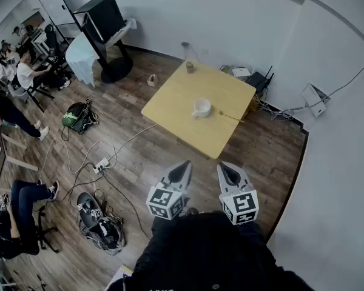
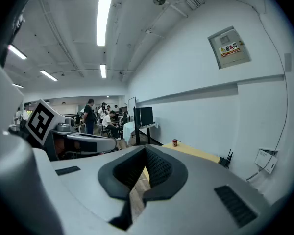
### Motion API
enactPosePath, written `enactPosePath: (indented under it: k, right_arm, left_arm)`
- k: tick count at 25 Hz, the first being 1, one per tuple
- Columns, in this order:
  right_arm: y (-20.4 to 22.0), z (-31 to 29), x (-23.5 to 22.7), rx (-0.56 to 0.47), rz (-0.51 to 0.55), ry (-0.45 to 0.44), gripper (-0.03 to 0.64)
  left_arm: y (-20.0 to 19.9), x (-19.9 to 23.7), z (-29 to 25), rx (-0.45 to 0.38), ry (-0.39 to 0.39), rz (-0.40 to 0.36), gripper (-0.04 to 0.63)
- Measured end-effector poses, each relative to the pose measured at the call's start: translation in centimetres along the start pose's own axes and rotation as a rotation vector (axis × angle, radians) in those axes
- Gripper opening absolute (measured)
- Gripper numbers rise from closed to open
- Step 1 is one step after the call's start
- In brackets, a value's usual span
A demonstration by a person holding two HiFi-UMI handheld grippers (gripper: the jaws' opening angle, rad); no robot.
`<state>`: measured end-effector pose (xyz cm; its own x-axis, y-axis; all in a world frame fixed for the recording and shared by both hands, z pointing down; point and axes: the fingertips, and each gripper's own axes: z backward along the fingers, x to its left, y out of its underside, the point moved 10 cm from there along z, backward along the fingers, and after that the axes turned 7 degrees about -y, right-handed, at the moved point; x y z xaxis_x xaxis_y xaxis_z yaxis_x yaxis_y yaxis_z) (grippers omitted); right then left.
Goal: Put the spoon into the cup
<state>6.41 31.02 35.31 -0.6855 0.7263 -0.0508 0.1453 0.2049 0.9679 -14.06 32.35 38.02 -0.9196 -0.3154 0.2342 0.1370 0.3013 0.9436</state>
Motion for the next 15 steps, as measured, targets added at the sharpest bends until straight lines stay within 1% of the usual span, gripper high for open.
enactPosePath:
  k: [5,7,11,15]
  right_arm:
    - [0.1,-0.4,0.5,0.008,0.014,0.002,0.021]
    - [0.2,-0.6,0.2,0.017,0.011,0.015,0.021]
    - [0.4,-0.5,-0.1,0.023,-0.039,0.048,0.021]
    - [1.6,-0.9,1.6,0.013,-0.076,0.058,0.021]
  left_arm:
    - [0.5,0.4,0.1,0.003,0.008,-0.015,0.032]
    - [0.5,0.3,-0.1,0.005,0.007,-0.019,0.032]
    - [0.7,0.5,0.2,0.005,0.006,-0.012,0.032]
    - [1.8,2.0,1.9,0.004,0.009,-0.006,0.032]
